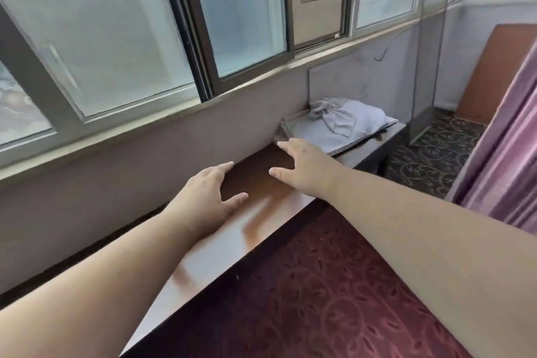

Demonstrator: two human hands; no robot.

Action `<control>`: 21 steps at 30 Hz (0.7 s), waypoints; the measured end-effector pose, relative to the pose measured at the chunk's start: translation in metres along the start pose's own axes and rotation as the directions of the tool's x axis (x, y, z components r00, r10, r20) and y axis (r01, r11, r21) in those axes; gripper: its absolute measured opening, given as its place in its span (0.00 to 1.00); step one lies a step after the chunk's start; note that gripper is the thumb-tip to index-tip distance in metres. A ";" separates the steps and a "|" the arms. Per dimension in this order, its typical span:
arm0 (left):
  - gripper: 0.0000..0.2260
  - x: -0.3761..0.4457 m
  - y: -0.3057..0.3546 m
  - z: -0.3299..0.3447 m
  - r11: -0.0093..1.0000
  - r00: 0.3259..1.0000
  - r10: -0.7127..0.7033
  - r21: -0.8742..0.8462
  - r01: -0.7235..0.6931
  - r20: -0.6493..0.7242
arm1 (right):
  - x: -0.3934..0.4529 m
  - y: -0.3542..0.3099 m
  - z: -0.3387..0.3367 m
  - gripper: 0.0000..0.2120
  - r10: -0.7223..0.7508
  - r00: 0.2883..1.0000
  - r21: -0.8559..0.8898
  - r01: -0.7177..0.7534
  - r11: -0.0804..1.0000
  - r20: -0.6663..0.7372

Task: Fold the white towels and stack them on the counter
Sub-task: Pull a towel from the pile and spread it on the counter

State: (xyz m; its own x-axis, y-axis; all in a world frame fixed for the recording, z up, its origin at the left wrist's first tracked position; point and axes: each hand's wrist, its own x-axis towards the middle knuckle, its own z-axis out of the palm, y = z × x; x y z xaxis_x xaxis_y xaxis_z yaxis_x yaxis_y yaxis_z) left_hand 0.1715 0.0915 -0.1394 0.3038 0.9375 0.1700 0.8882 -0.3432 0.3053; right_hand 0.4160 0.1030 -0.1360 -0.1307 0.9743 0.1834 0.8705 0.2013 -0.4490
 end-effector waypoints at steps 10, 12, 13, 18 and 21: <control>0.33 0.116 0.120 0.102 0.999 0.999 -0.004 -0.049 0.007 0.044 | 0.016 0.207 -0.041 0.35 0.131 0.991 0.005 -0.131 0.991 0.028; 0.34 0.143 0.144 0.120 0.998 0.999 -0.016 -0.059 0.018 0.038 | 0.032 0.240 -0.056 0.36 0.128 0.991 -0.013 -0.128 0.992 0.029; 0.34 0.156 0.155 0.129 0.998 0.999 -0.019 -0.061 0.021 0.037 | 0.040 0.254 -0.062 0.36 0.131 0.991 -0.018 -0.130 0.991 0.034; 0.34 0.207 0.184 0.161 0.998 0.998 -0.030 -0.056 0.032 0.047 | 0.075 0.307 -0.076 0.36 0.141 0.990 0.014 -0.141 0.990 0.027; 0.34 0.237 0.187 0.173 0.998 0.998 -0.040 -0.047 0.043 0.053 | 0.096 0.330 -0.073 0.36 0.149 0.988 0.026 -0.149 0.988 0.033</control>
State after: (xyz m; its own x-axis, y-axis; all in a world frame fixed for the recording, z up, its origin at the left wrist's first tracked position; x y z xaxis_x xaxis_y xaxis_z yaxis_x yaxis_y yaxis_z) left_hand 0.4692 0.2594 -0.2039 0.2855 0.9523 0.1074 0.8832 -0.3050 0.3562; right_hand 0.7255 0.2559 -0.2024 -0.0152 0.9962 0.0861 0.8676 0.0560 -0.4941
